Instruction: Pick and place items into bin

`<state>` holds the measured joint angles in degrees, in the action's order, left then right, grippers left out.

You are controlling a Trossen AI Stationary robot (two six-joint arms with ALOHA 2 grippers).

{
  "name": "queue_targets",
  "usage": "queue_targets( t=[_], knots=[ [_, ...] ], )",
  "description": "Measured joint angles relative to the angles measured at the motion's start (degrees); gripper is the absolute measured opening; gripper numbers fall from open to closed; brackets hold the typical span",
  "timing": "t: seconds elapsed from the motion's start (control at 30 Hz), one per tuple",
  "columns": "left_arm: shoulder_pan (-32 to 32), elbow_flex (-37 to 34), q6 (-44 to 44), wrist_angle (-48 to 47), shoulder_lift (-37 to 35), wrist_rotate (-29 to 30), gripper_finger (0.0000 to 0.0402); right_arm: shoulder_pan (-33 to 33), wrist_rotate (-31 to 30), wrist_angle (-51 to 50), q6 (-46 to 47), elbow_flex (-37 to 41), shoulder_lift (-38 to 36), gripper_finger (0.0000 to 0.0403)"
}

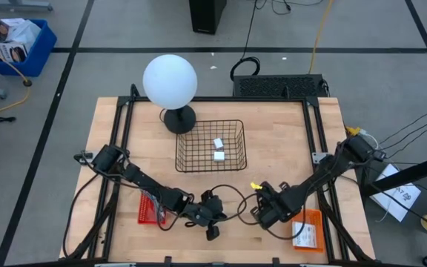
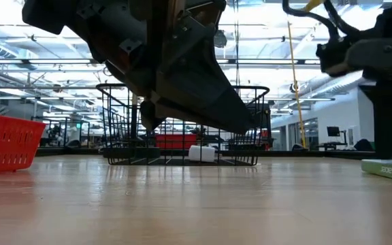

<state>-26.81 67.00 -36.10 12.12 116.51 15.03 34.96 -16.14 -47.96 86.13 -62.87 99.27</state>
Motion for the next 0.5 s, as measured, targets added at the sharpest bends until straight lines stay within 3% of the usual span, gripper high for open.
queue_targets(
  t=[0.27, 0.5],
  knots=[
    [0.0, 0.0, 0.0, 0.1, 0.0, 0.0, 0.0032, 0.0, -0.5, 13.1, -6.3, -0.1, 5.2, 0.0],
    [0.0, 0.0, 0.0, 0.1, -0.1, 0.0, 0.003, 0.8, -4.5, 6.5, -3.2, -0.2, 1.9, 0.0]
  ],
)
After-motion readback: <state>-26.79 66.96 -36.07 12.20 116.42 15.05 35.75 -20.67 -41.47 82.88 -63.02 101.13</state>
